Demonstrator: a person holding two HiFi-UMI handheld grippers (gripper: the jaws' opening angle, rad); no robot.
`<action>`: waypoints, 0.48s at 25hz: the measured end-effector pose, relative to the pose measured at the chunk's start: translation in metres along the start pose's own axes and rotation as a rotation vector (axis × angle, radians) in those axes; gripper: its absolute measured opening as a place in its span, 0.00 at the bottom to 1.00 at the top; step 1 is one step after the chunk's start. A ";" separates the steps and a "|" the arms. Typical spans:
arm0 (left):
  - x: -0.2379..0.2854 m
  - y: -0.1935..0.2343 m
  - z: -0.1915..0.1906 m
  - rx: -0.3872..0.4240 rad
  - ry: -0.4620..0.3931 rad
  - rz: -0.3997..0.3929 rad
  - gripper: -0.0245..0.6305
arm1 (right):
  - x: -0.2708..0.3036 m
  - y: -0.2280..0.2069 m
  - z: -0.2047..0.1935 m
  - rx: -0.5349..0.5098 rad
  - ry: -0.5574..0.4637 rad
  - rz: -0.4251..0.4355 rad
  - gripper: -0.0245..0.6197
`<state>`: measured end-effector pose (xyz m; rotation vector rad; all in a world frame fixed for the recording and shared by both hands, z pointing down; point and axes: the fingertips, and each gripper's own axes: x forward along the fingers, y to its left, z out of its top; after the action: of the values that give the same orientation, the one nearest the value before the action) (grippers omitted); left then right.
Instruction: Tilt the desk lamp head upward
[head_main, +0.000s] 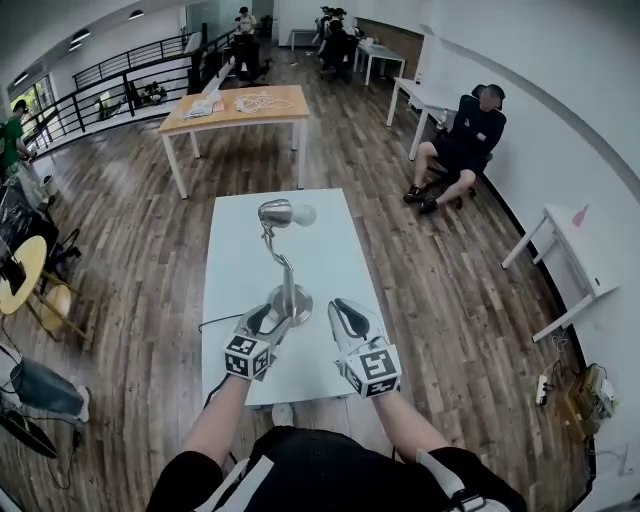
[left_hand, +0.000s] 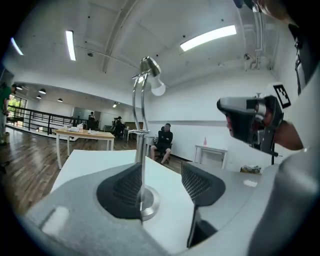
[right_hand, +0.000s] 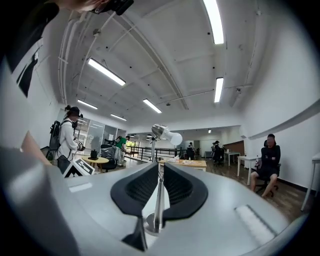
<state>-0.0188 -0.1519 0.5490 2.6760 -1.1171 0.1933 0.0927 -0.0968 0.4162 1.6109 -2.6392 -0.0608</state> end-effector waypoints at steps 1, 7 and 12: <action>-0.006 -0.015 0.006 -0.007 -0.026 0.000 0.41 | -0.013 -0.001 -0.003 0.010 0.006 0.003 0.09; -0.052 -0.103 0.027 -0.003 -0.123 -0.017 0.19 | -0.090 0.004 -0.013 0.074 0.013 0.010 0.05; -0.094 -0.156 0.034 0.015 -0.168 0.005 0.04 | -0.142 0.014 -0.019 0.112 0.010 0.024 0.05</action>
<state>0.0277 0.0096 0.4712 2.7446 -1.1734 -0.0231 0.1463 0.0359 0.4327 1.6058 -2.6994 0.0978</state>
